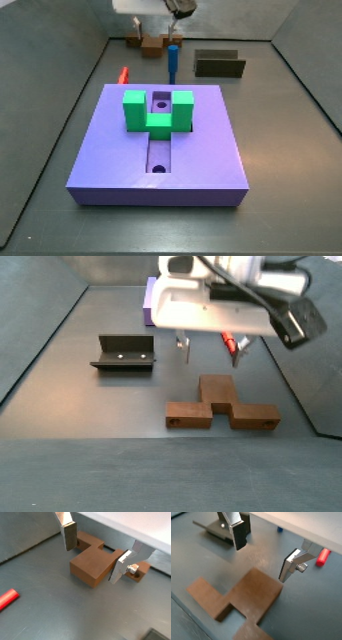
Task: Pick up the brown object. Move up. Place the brown object on the fixture. Regrasp the brown object. Move to above the board. Insert the brown object.
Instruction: Pick up the brown object.
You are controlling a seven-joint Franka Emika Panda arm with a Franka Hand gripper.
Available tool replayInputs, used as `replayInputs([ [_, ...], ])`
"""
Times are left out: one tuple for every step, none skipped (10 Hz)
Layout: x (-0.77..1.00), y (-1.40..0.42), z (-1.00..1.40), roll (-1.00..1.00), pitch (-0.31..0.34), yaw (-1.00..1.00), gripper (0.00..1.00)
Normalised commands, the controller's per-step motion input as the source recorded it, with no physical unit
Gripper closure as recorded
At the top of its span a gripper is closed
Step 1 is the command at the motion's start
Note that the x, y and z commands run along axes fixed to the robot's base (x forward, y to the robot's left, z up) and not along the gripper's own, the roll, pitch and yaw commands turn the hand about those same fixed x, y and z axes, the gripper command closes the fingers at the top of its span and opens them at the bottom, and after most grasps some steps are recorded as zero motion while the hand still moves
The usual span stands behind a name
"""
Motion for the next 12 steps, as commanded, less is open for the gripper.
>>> replayInputs([
  [-0.05, 0.11, -0.37, -0.06, -0.127, 0.14, 0.00],
  [0.00, 0.09, -0.32, -0.02, -0.103, 0.13, 0.00],
  [-0.04, 0.08, -0.26, -0.01, -0.064, 0.07, 0.00],
  [-0.09, 0.05, -0.17, 0.00, -0.056, 0.00, 0.00],
  [-0.05, 0.03, -0.16, -0.01, -0.053, 0.00, 0.00],
  [-0.03, 0.09, -0.19, 0.00, -0.046, 0.00, 0.00],
  [0.00, 0.11, -0.19, 0.00, -0.021, 0.03, 0.00],
  [0.00, 0.13, -0.18, 0.00, -0.014, 0.03, 0.00],
  [0.00, 0.13, -0.18, 0.00, -0.009, 0.02, 0.00],
  [0.00, 0.08, -0.14, 0.00, -0.014, 0.01, 0.00],
  [0.00, 0.04, -0.15, 0.00, -0.016, 0.01, 0.00],
  [0.00, 0.03, -0.15, 0.00, -0.034, 0.01, 0.00],
])
